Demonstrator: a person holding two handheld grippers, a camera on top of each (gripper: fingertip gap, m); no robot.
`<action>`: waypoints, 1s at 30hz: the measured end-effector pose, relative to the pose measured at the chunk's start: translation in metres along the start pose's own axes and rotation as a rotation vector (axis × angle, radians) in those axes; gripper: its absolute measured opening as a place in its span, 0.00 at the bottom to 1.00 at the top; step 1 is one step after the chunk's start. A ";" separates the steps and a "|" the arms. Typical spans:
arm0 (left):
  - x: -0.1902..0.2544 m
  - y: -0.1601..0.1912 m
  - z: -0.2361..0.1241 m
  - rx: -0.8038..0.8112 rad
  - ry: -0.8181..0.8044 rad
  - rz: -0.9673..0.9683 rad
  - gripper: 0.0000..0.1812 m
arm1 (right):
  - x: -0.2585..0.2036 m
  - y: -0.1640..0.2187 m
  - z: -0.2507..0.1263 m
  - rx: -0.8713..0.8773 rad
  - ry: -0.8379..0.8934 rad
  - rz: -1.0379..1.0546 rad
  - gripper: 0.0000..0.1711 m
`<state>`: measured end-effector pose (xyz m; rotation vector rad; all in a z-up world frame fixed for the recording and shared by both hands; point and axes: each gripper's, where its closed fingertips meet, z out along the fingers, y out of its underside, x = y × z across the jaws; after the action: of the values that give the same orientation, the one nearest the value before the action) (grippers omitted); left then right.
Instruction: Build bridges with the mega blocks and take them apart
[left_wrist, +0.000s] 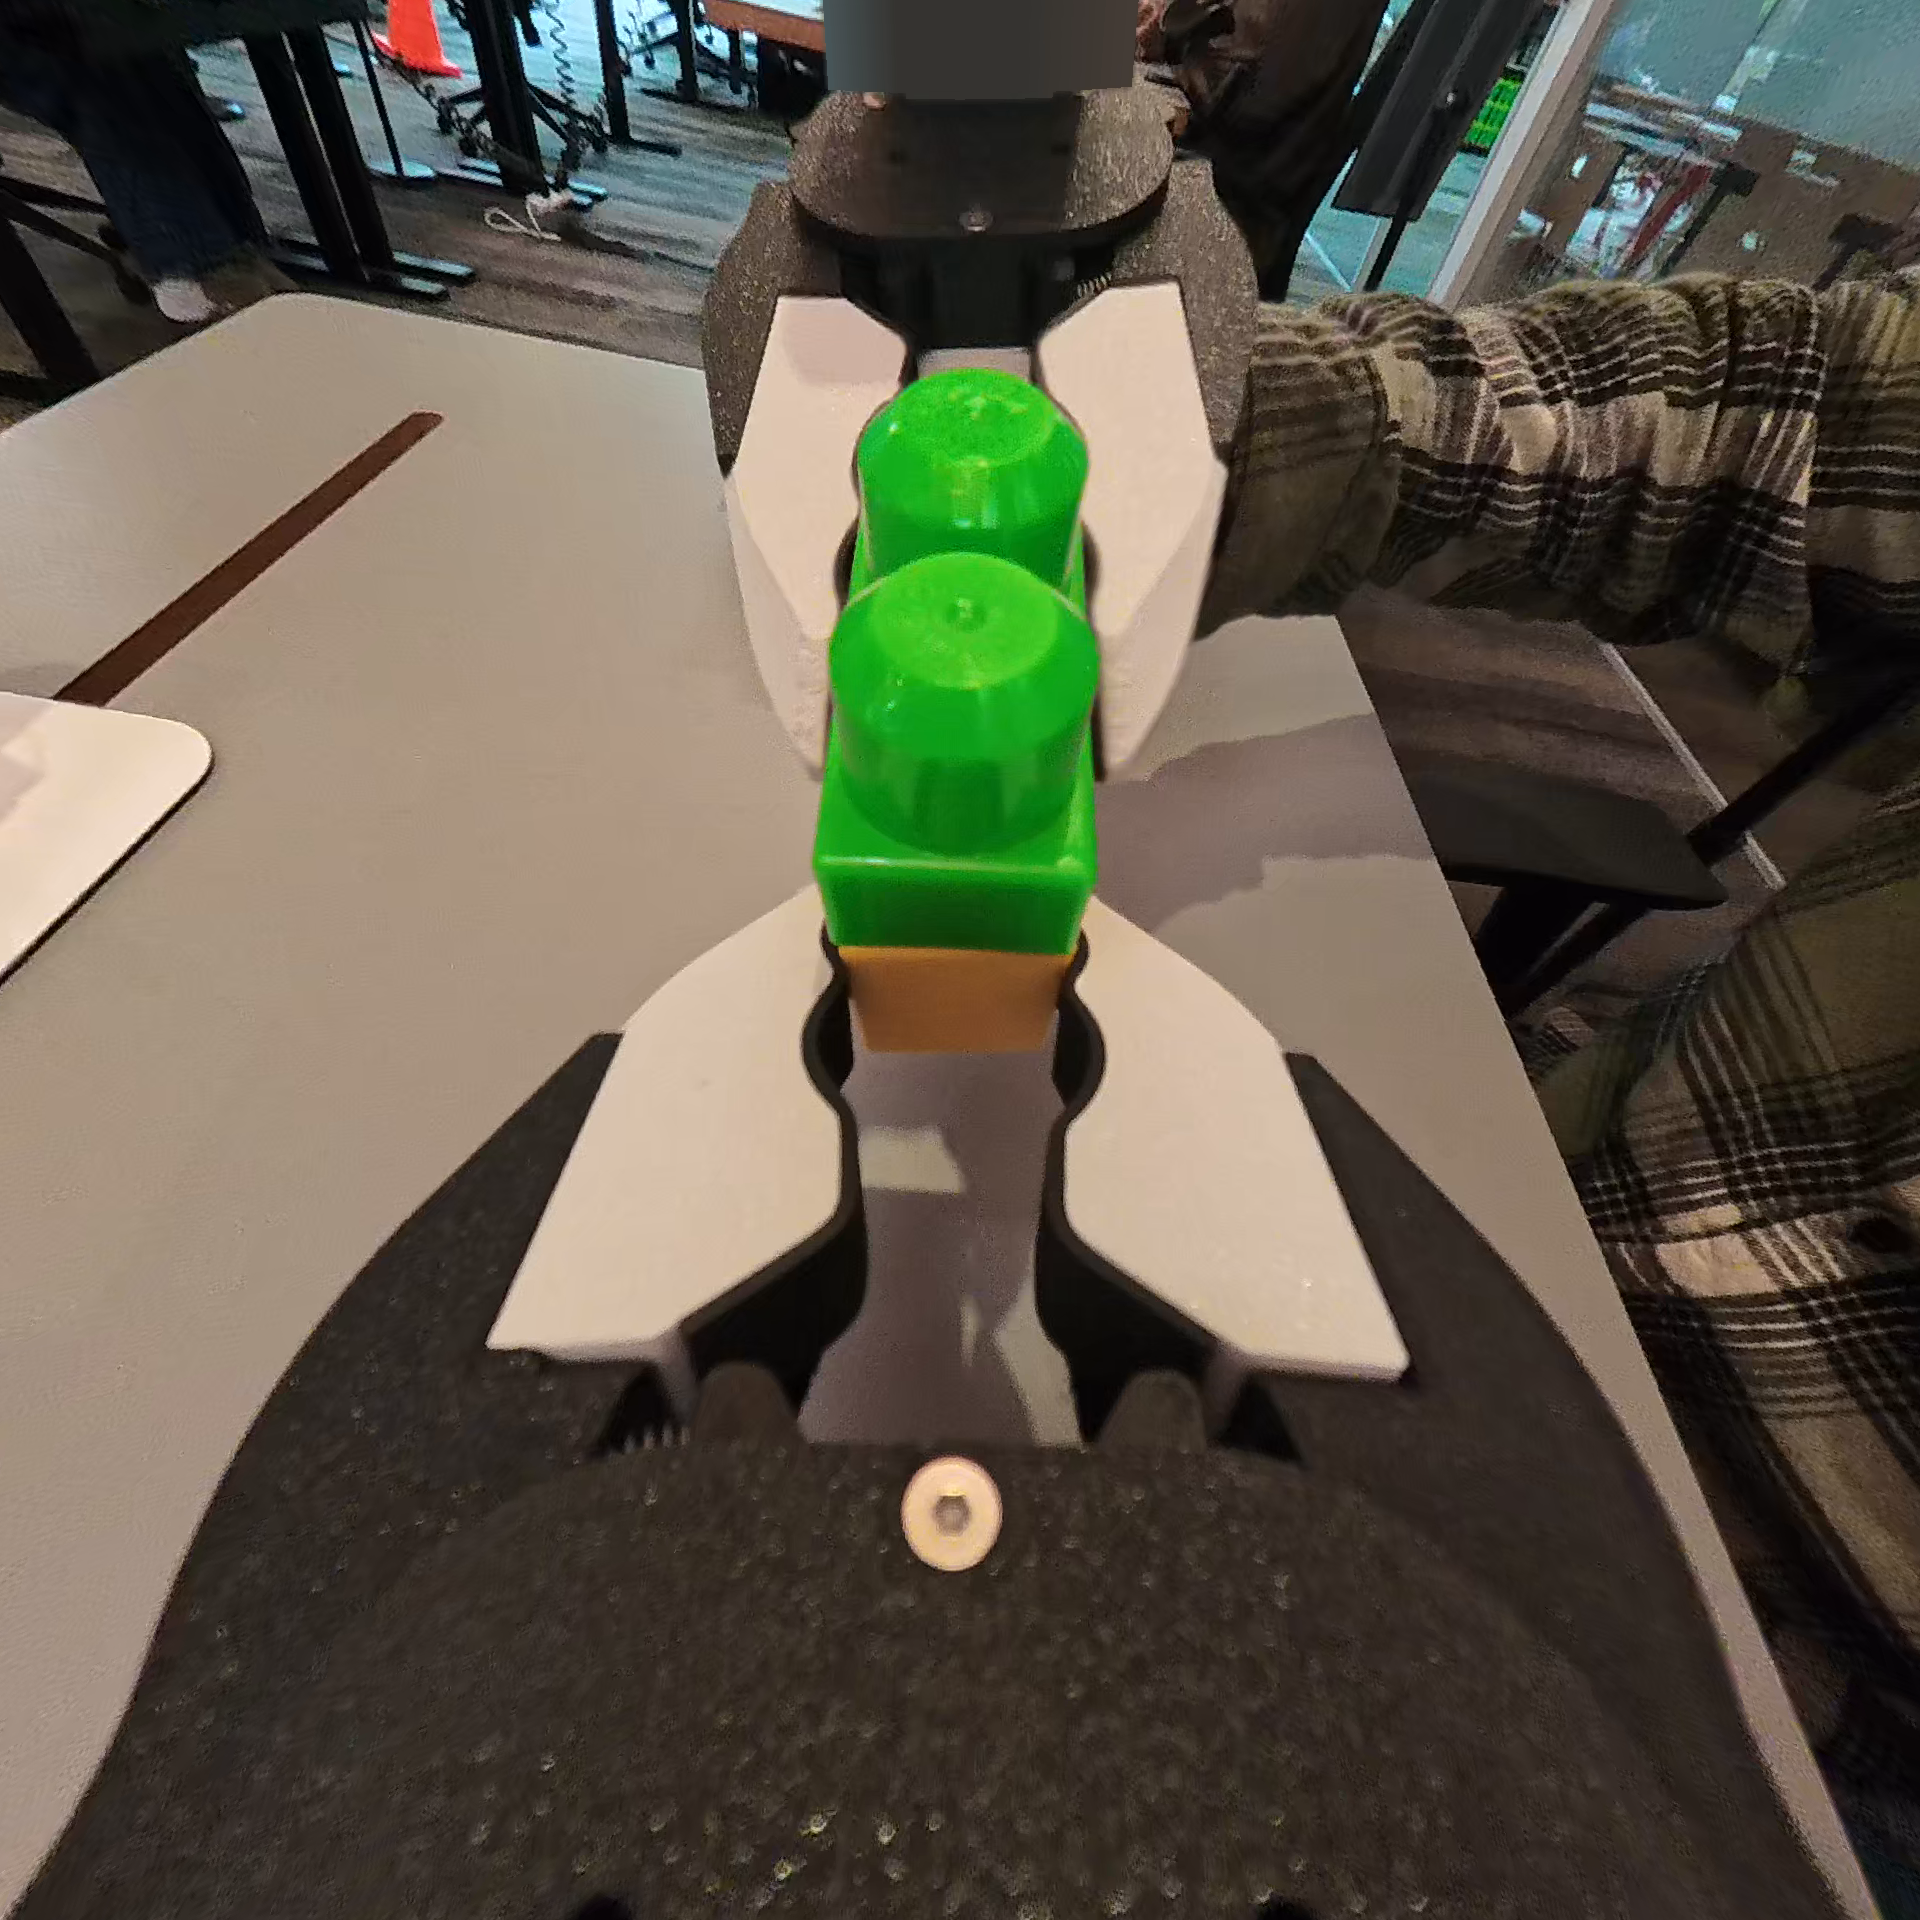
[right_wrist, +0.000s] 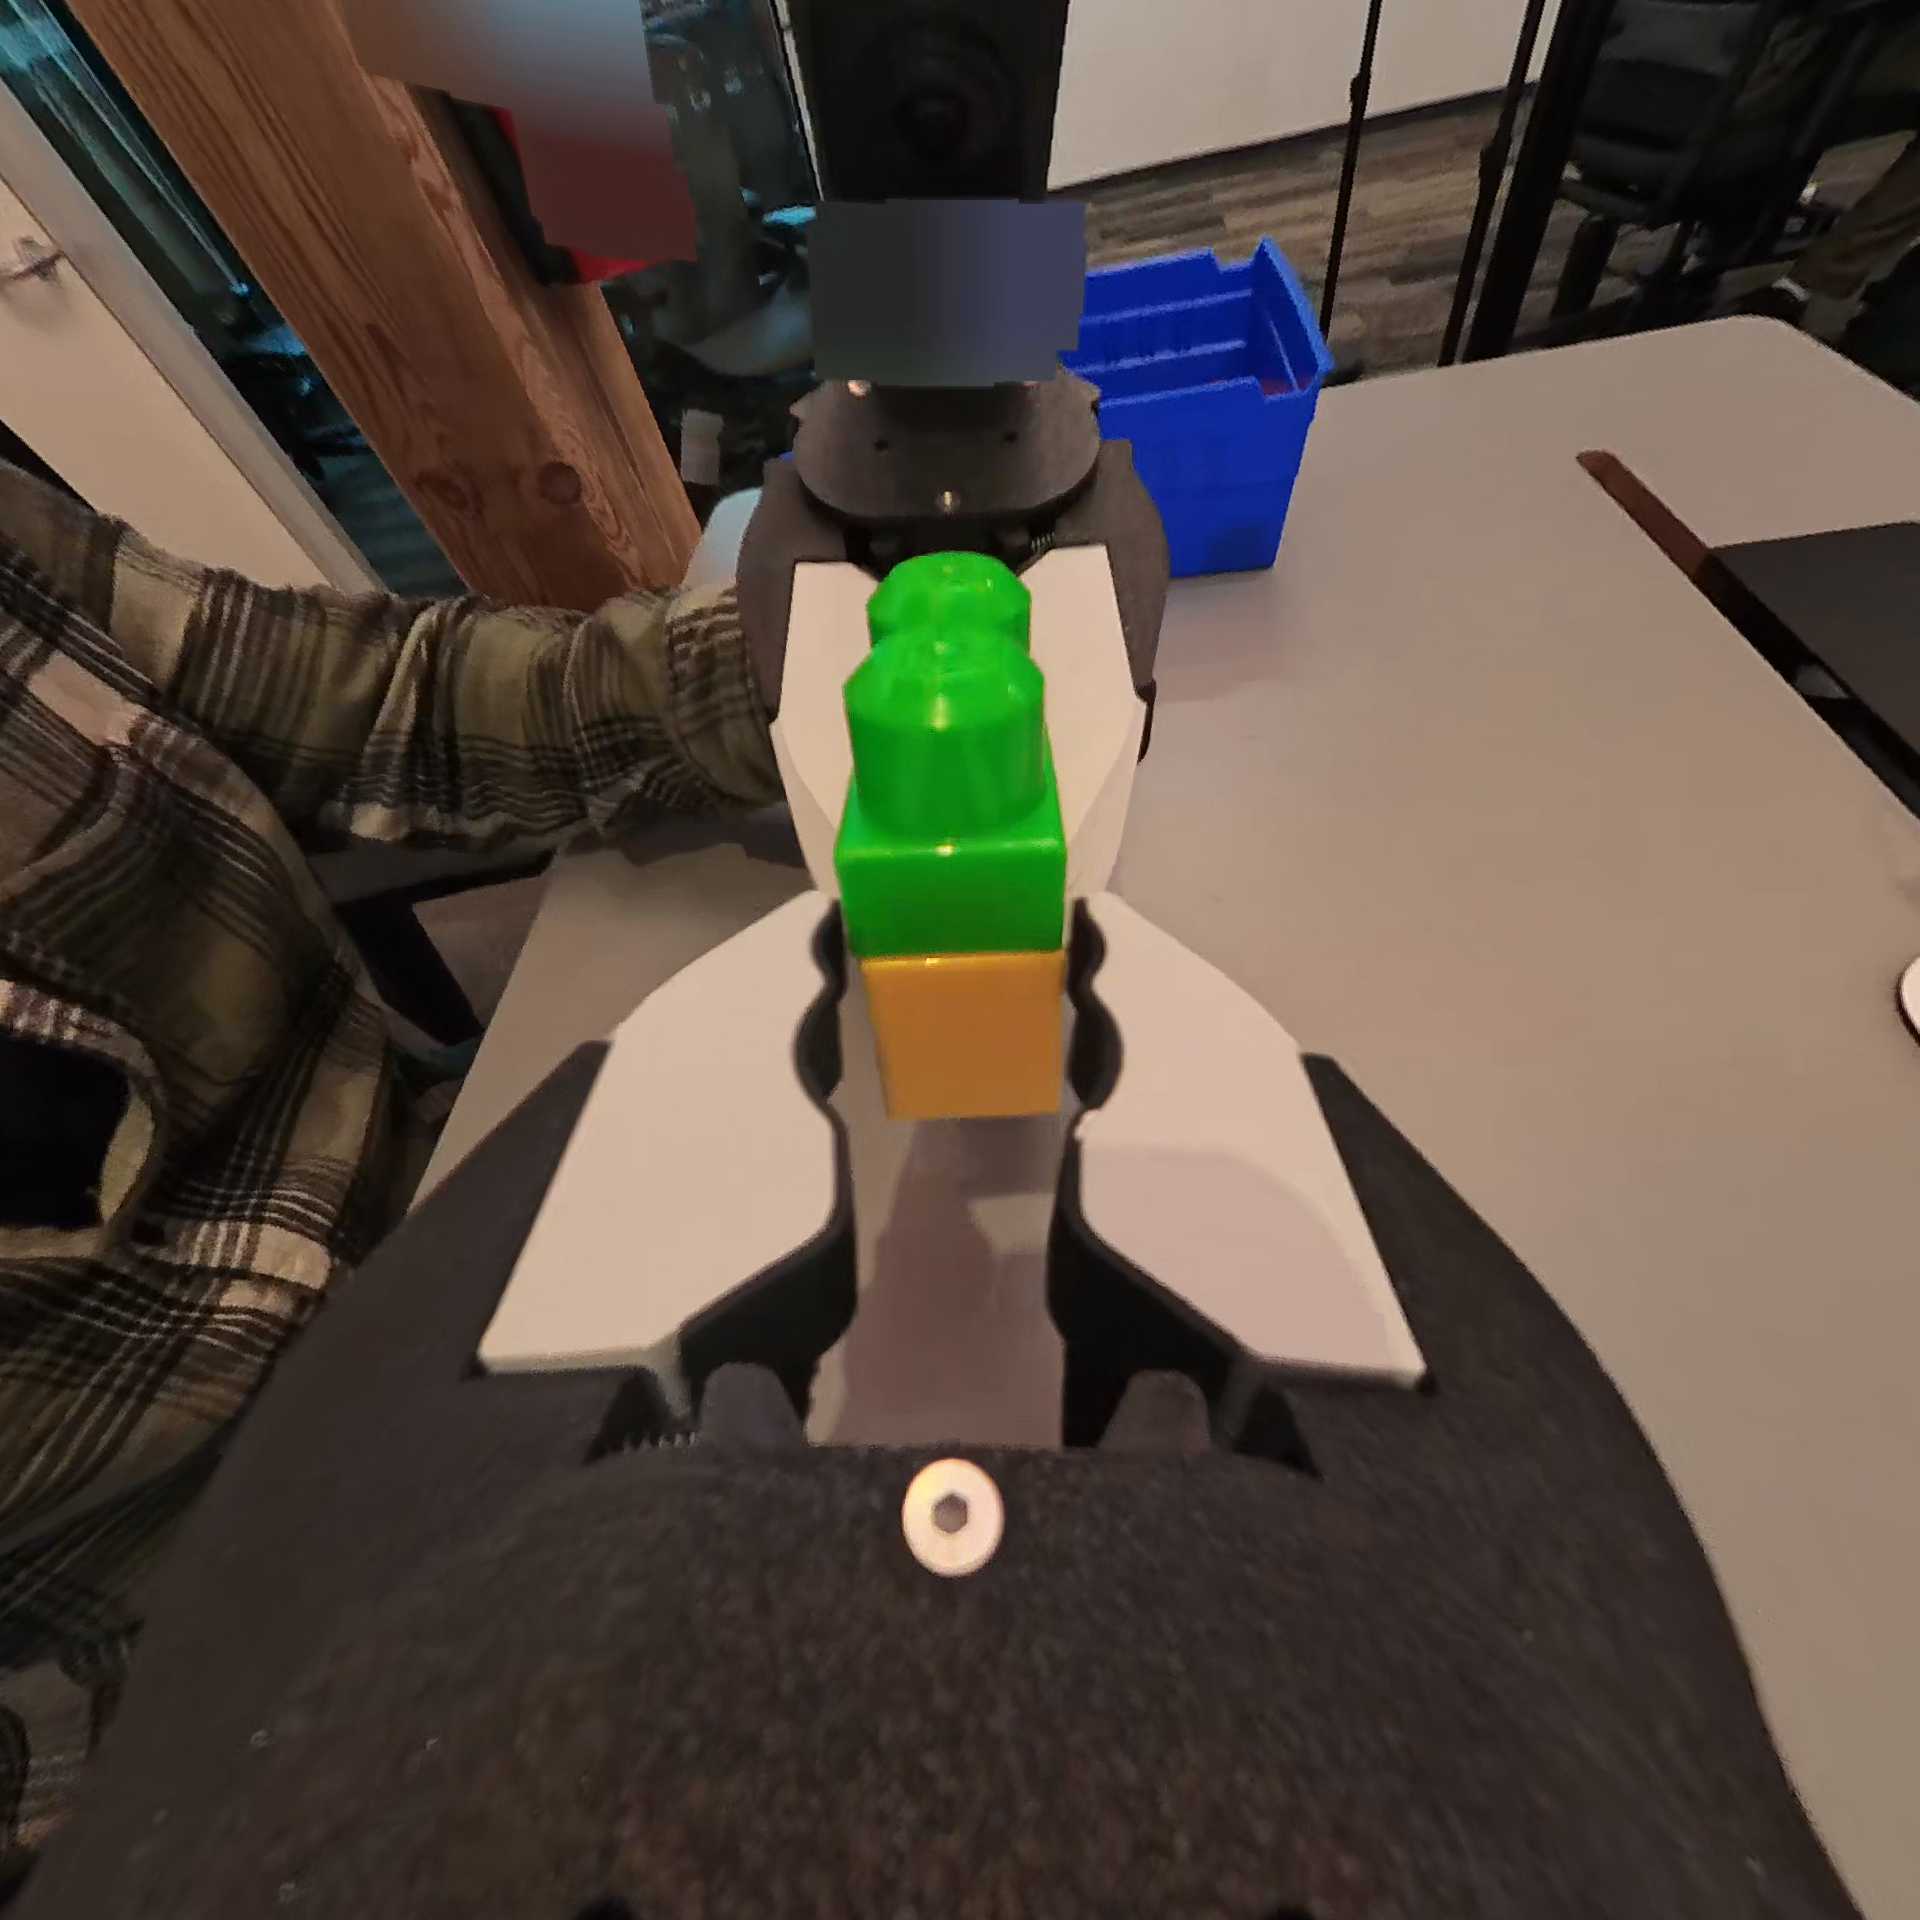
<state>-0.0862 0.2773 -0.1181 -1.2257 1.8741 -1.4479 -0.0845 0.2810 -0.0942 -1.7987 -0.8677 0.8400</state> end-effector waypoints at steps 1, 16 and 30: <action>0.001 -0.002 0.001 -0.008 0.003 0.001 0.20 | 0.000 -0.002 -0.001 0.015 -0.003 0.002 0.22; 0.005 -0.021 0.008 -0.019 -0.010 0.022 0.20 | -0.005 -0.008 -0.016 0.027 0.056 -0.059 0.21; 0.015 -0.024 0.017 -0.095 0.061 -0.083 0.20 | -0.010 -0.007 -0.033 0.074 0.148 -0.262 0.31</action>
<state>-0.0712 0.2543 -0.0994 -1.3323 1.9742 -1.4694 -0.0634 0.2600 -0.0748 -1.6177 -0.9382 0.5572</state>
